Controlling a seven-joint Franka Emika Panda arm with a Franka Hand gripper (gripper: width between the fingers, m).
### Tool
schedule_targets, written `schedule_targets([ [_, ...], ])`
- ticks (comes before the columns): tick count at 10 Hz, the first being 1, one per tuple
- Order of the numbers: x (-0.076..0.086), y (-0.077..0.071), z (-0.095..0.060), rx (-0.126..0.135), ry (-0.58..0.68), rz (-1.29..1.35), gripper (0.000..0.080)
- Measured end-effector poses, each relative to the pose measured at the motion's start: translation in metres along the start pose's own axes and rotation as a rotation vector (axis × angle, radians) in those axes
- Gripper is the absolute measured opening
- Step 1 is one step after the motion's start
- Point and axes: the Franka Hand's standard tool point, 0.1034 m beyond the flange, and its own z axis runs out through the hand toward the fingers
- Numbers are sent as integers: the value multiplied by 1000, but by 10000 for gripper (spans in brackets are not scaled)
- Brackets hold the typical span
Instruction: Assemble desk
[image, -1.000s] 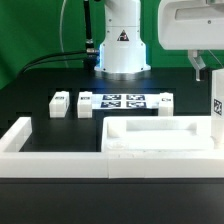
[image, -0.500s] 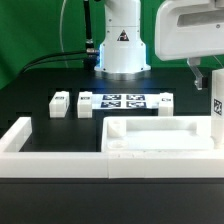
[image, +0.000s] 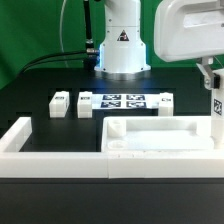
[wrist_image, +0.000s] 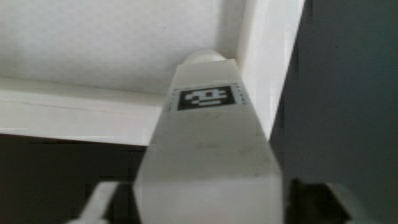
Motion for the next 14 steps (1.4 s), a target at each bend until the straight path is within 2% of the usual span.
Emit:
schedule_targets([
  [1,0,0,0,0,0,0,287],
  [4,0,0,0,3,1,65,287],
  [9,-4,7,1,4,36,682,288],
  [14,-6,10,2,4,30,986,288],
])
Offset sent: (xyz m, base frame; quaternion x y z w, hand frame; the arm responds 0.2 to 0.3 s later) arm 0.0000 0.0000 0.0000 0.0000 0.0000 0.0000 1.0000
